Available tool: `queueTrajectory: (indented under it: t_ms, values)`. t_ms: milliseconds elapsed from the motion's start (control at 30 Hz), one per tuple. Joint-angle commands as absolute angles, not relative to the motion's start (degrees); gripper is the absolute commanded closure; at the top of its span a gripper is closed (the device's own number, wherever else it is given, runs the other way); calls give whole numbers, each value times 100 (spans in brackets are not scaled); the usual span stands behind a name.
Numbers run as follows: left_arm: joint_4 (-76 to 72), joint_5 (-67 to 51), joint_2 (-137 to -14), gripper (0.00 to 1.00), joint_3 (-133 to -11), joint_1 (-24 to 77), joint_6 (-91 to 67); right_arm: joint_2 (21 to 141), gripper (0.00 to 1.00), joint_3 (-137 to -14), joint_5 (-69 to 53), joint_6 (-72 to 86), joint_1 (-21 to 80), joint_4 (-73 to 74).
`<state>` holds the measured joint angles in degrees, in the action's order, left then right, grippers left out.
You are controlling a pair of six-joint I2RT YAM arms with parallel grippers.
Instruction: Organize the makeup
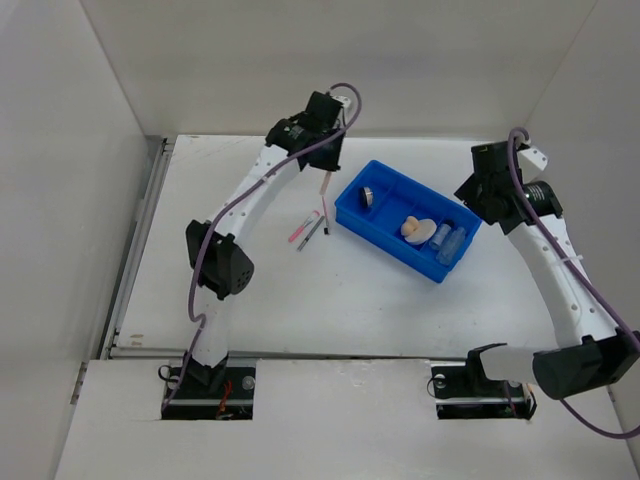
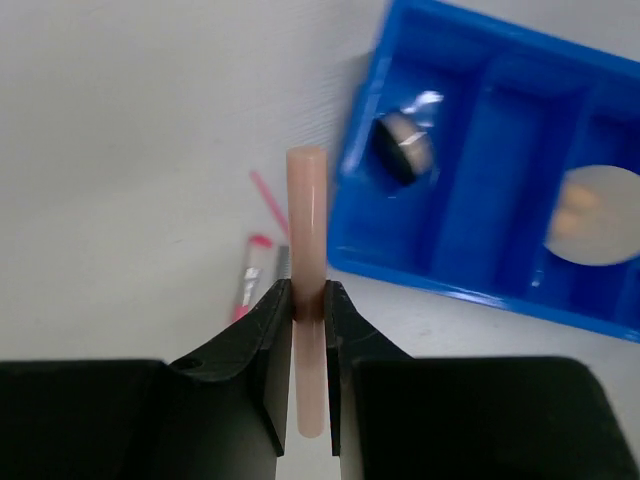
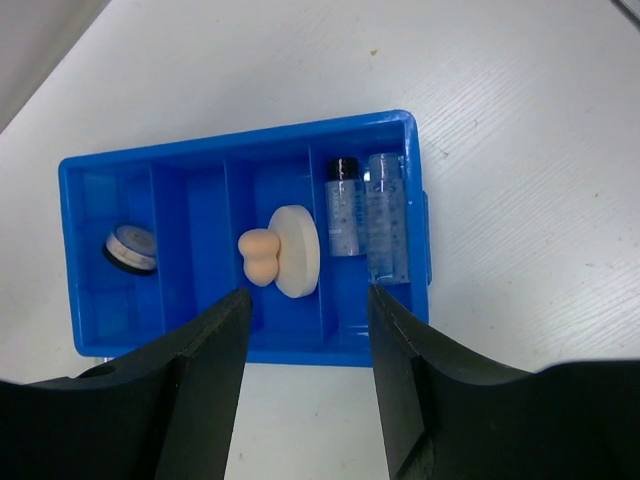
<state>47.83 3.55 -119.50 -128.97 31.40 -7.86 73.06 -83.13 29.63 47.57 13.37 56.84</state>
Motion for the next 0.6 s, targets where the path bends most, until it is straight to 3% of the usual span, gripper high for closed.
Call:
queueTrajectory:
  t_ms: [0,200,567]
  values:
    - [5071,-245,-12277,100,-13402,3629,-378,7014,44,-8262,2874,4781,1362,5484]
    - [4343,-518,-12831,100,-13755,4218,-325,6584,44,-8156,3006,4887,1362,5678]
    - [3121,-1011,-13877,100,-14432,4271,-896,6073,44,-7990,3006,5054,1362,6029]
